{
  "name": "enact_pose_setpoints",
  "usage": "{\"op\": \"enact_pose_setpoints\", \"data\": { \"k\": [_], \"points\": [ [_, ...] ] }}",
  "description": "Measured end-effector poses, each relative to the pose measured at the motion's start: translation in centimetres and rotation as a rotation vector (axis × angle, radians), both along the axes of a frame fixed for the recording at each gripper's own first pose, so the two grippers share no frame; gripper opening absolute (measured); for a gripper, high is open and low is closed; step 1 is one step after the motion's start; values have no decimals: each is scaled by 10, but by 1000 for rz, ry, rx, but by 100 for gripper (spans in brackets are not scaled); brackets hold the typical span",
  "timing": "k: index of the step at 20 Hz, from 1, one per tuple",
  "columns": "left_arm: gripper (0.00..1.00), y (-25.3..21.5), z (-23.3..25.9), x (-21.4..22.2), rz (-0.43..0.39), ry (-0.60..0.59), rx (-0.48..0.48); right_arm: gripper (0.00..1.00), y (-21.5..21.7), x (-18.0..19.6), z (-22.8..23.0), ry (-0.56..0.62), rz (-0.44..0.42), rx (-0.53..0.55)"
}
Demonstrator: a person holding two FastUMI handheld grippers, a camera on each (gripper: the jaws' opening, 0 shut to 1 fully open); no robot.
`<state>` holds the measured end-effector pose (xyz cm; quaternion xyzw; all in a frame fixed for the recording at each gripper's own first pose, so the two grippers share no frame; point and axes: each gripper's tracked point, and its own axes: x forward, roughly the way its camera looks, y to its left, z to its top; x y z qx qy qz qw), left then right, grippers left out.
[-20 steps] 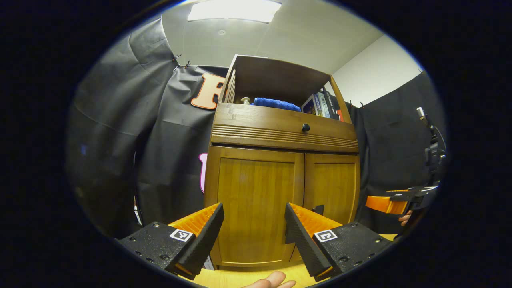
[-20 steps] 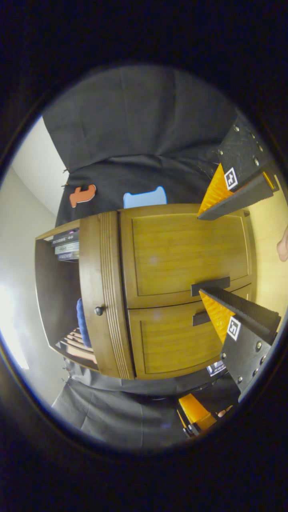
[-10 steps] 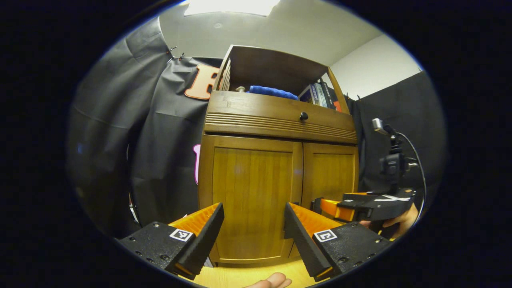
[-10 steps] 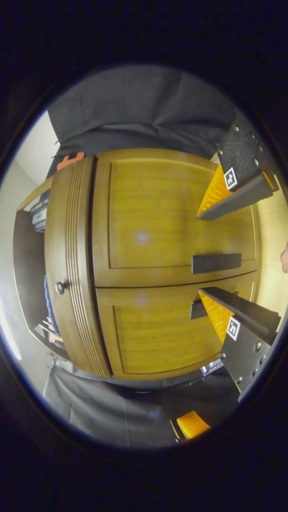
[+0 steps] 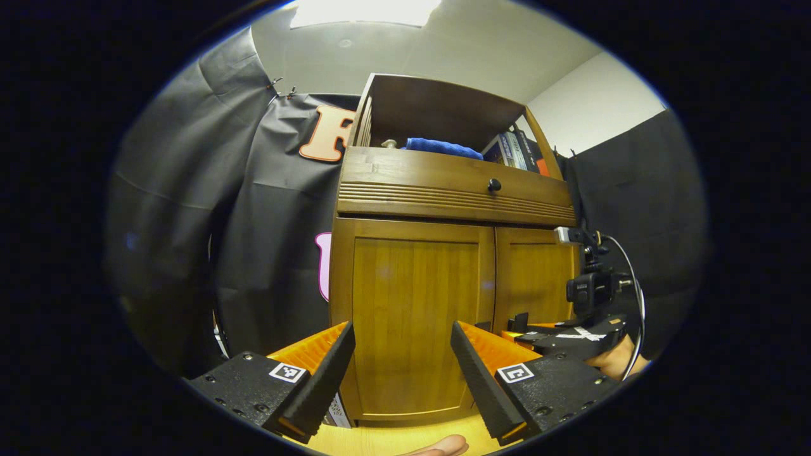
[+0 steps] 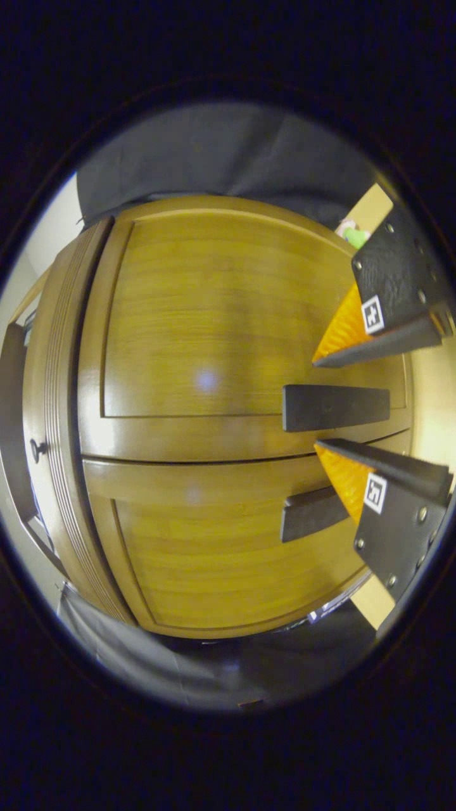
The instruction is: Open the right door of the double-door shoe cabinet with the right hand, and open the left door with the left hand.
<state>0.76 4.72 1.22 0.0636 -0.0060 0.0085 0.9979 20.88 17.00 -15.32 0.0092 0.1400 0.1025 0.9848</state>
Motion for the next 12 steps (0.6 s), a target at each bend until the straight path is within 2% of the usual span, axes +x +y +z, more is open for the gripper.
{"op": "enact_pose_setpoints", "data": {
  "k": [3, 4, 5, 8, 9, 10, 11, 12],
  "points": [
    [89, 0, 2, -2, -10, -3, -8, 32, 3, 2, -6, 10, 50, 15],
    [89, 2, 2, -1, -6, -5, -9, 32, 3, 2, -5, 10, 57, 20],
    [89, 4, 2, -1, -3, -3, -8, 22, 3, 1, -5, 6, 61, 33],
    [89, 10, 0, 2, 17, 1, -6, 21, 2, -3, -2, 7, 72, 43],
    [89, 12, 0, 2, 22, 4, -7, 26, -1, -9, 0, 2, 80, 37],
    [89, 14, -1, 2, 29, 3, -8, 17, -3, -16, 1, -1, 87, 44],
    [89, 13, 0, 3, 27, 0, -6, 22, -4, -24, 0, -3, 97, 53],
    [89, 12, -1, 4, 23, 3, -7, 22, -6, -30, 2, -3, 109, 61]
  ]
}}
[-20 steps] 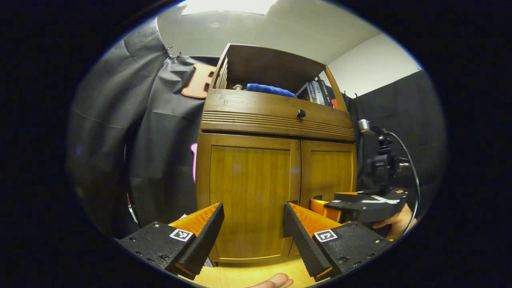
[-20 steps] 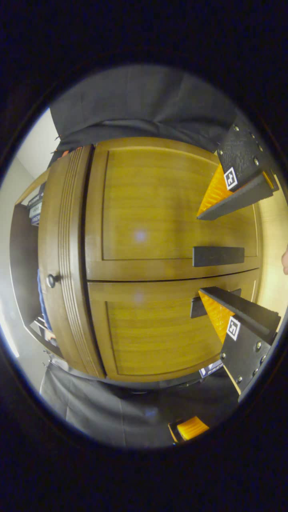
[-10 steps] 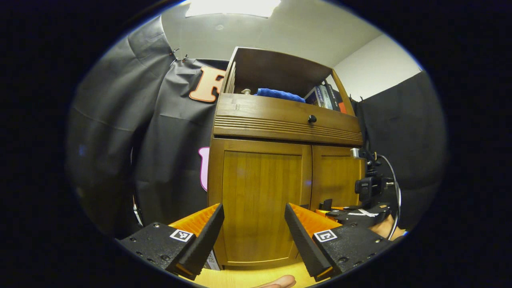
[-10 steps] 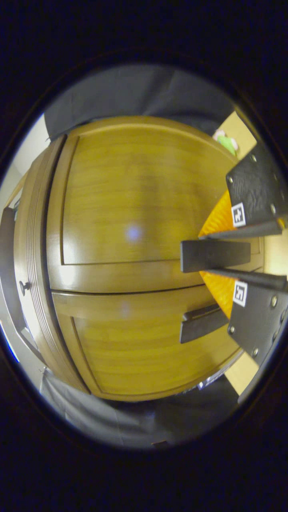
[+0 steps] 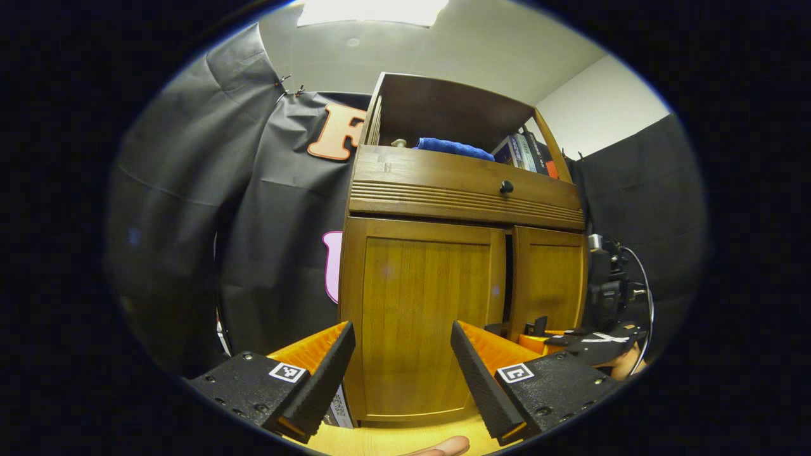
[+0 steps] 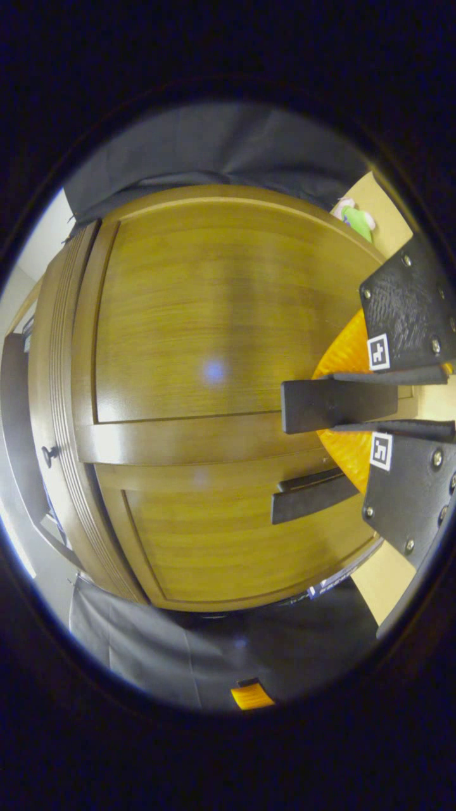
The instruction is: Open the right door of the double-door shoe cabinet with the right hand, and open the left door with the left hand.
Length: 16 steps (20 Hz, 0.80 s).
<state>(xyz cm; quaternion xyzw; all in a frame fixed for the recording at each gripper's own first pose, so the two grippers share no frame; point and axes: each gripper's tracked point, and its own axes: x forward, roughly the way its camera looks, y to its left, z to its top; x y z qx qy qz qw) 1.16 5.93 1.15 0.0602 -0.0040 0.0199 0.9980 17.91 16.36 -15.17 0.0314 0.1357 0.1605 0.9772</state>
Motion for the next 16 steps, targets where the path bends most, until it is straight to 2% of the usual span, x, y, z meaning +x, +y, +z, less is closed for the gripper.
{"op": "enact_pose_setpoints", "data": {
  "k": [1, 2, 3, 8, 12, 13, 14, 16],
  "points": [
    [94, 0, -1, 0, 2, 3, 3, 22, -2, -5, 2, -2, 14, 7],
    [94, 1, -2, 0, 3, 5, 1, 22, -5, -10, 3, -1, 28, 12],
    [89, 0, -3, 0, -1, 12, -1, 21, -7, -15, 3, 1, 43, 15],
    [89, -2, -9, 1, 8, 35, -5, 22, -21, -40, 9, 19, 146, 42],
    [89, -8, -17, 4, 11, 62, -16, 22, -37, -58, 12, 19, 167, 49],
    [94, -10, -18, 4, 4, 68, -22, 21, -41, -62, 12, 21, 170, 48],
    [89, -11, -20, 4, 1, 72, -21, 22, -45, -66, 14, 20, 174, 47],
    [89, -12, -22, 3, 7, 79, 9, 17, -54, -73, 16, 6, 181, 42]
  ]
}}
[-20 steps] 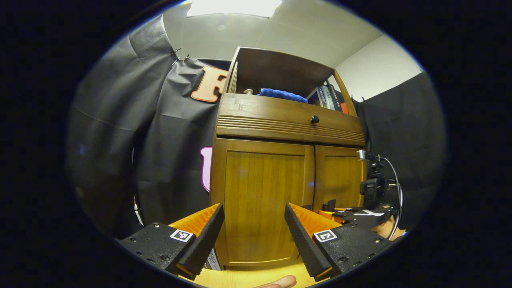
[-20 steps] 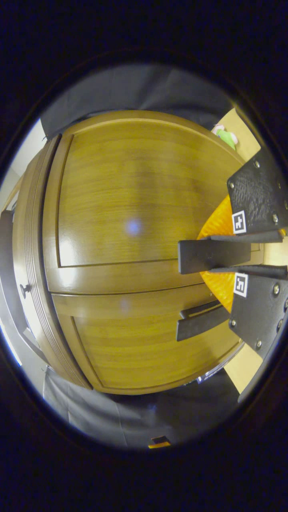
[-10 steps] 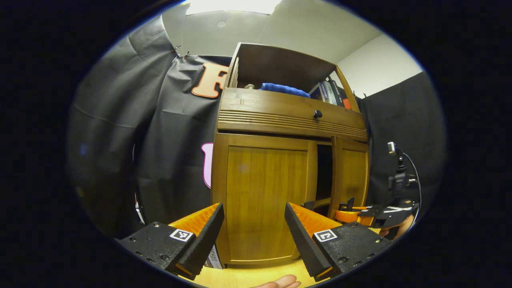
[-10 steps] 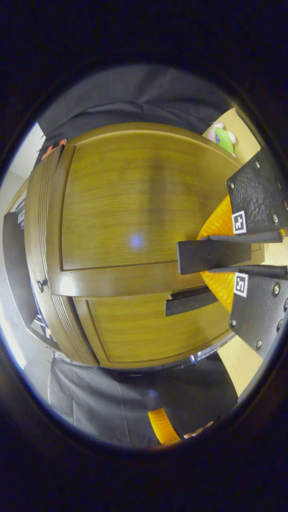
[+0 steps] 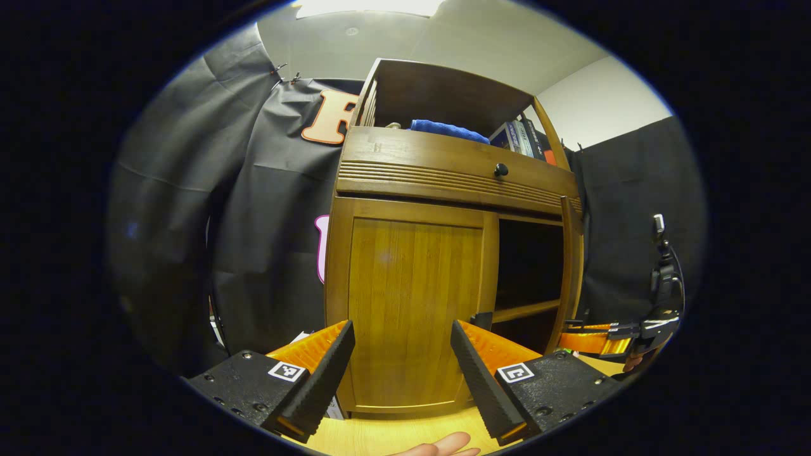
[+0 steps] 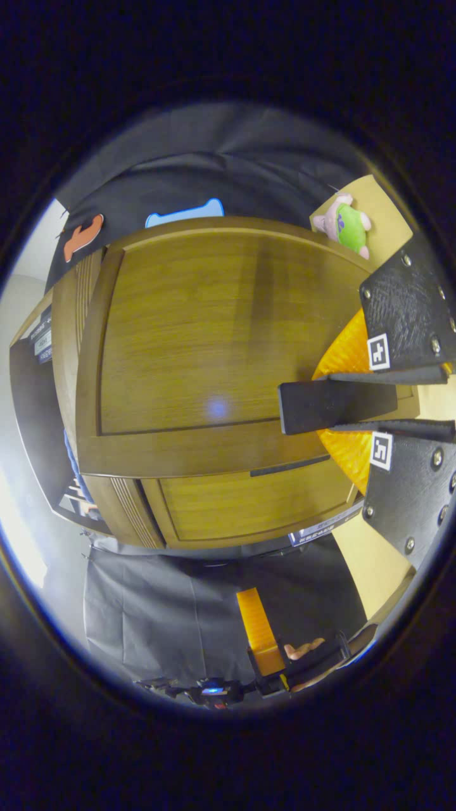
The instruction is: Open the right door of the double-door shoe cabinet with the right hand, and open the left door with the left hand.
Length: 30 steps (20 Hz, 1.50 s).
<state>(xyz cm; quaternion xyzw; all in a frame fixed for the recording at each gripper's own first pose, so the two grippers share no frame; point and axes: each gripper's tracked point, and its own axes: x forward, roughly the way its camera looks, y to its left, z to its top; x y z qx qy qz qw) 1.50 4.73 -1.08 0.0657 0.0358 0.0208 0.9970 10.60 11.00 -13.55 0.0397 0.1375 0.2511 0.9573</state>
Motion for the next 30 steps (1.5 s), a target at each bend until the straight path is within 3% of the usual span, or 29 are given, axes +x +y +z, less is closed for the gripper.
{"op": "enact_pose_setpoints", "data": {
  "k": [2, 3, 4, 11, 12, 13, 14, 15, 17, 27, 28, 30],
  "points": [
    [89, -4, 2, -2, -4, -10, 31, 22, -10, -7, 2, -4, -1, 9],
    [94, -7, 3, -3, -7, -11, 30, 21, -14, -10, 3, -4, -5, 18],
    [89, -9, 3, -5, -9, -11, 23, 21, -18, -12, 4, -5, -10, 16],
    [89, -22, 0, -7, -36, -6, -9, 21, -45, -28, 8, -2, -81, -20],
    [94, -23, -1, -6, -39, 0, -11, 21, -49, -28, 9, 7, -90, -11],
    [89, -24, -3, -5, -39, 6, -11, 21, -53, -30, 8, 17, -95, 1],
    [94, -24, -5, -6, -40, 11, -11, 23, -55, -32, 9, 15, -96, 0],
    [89, -25, -5, -5, -43, 14, -12, 23, -59, -33, 9, 13, -100, 0],
    [89, -25, -6, -5, -45, 19, -14, 23, -67, -37, 10, 14, -115, -4],
    [89, -33, -14, -1, -51, 30, 4, 24, -104, -50, 14, 0, -191, -73],
    [94, -35, -16, -1, -54, 31, 5, 24, -109, -51, 13, -1, -201, -85],
    [94, -39, -16, -1, -61, 30, 1, 23, -119, -53, 12, 1, -231, -98]
  ]
}}
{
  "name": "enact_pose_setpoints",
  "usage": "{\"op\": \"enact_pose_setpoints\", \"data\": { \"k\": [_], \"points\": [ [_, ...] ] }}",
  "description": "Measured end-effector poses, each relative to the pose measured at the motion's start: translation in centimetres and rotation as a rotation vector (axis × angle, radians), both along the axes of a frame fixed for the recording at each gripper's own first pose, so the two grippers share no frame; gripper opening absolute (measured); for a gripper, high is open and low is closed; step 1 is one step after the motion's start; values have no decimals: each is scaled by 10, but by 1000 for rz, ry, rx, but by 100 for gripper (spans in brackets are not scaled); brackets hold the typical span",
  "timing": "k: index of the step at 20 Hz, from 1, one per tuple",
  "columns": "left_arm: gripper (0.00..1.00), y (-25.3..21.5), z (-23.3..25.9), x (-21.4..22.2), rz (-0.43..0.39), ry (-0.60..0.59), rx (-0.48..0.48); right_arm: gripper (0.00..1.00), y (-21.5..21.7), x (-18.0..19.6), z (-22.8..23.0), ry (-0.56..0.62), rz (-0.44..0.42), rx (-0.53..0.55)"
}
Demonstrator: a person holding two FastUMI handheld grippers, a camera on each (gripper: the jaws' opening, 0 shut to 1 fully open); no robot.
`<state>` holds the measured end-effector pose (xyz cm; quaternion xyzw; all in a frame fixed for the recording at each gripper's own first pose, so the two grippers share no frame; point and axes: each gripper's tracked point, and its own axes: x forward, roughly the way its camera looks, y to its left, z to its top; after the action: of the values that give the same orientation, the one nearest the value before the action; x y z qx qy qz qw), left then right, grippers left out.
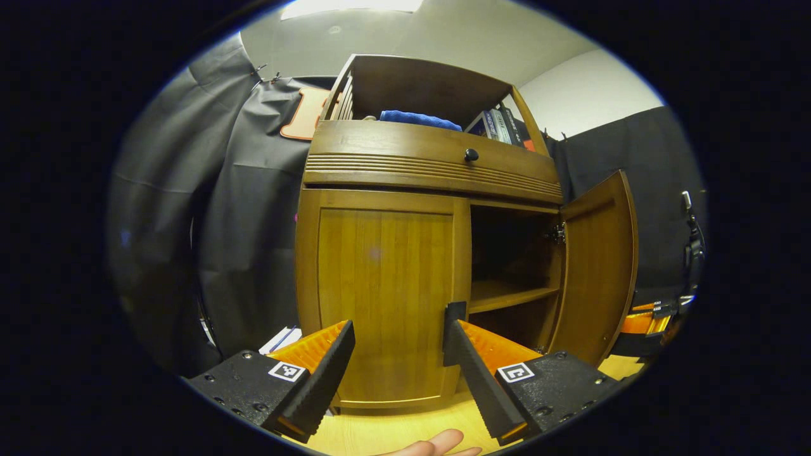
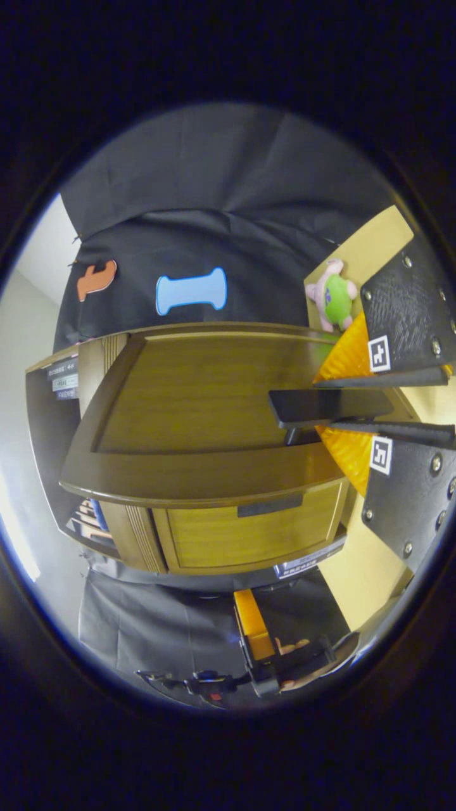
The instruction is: Open the right door of the double-door shoe cabinet with the right hand, and open the left door with the left hand.
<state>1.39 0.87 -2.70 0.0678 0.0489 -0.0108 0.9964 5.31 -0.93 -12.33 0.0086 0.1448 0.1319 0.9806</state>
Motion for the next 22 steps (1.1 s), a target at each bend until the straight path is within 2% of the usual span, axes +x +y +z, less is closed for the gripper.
{"op": "enact_pose_setpoints", "data": {
  "k": [2, 5, 6, 7, 8, 9, 10, 18, 19, 22],
  "points": [
    [94, -3, 0, 0, -4, -2, 1, 23, -16, 1, -1, 0, -41, -18],
    [94, -5, -1, 0, 0, -7, 14, 23, -58, 8, 0, -23, -149, -70],
    [89, -6, -3, 0, 1, -4, 17, 23, -75, 13, 1, -34, -182, -90],
    [89, -6, -4, 1, 3, 0, 18, 20, -81, 18, 4, -35, -171, -50],
    [89, -6, -6, 1, 6, 4, 18, 23, -96, 16, -6, -24, -194, -18],
    [89, -7, -6, 2, 8, 5, 18, 1, -105, 19, 2, -29, -189, 1],
    [94, -7, -7, 3, 11, 6, 18, 1, -109, 22, 2, -37, -159, 7],
    [94, -12, -17, 7, 11, 22, 32, 1, -127, 29, 2, -42, -97, 12],
    [89, -14, -18, 7, 10, 24, 33, 1, -128, 30, 2, -41, -94, 16],
    [90, -16, -19, 12, -1, 17, 28, 1, -131, 30, 2, -45, -82, 29]
  ]
}}
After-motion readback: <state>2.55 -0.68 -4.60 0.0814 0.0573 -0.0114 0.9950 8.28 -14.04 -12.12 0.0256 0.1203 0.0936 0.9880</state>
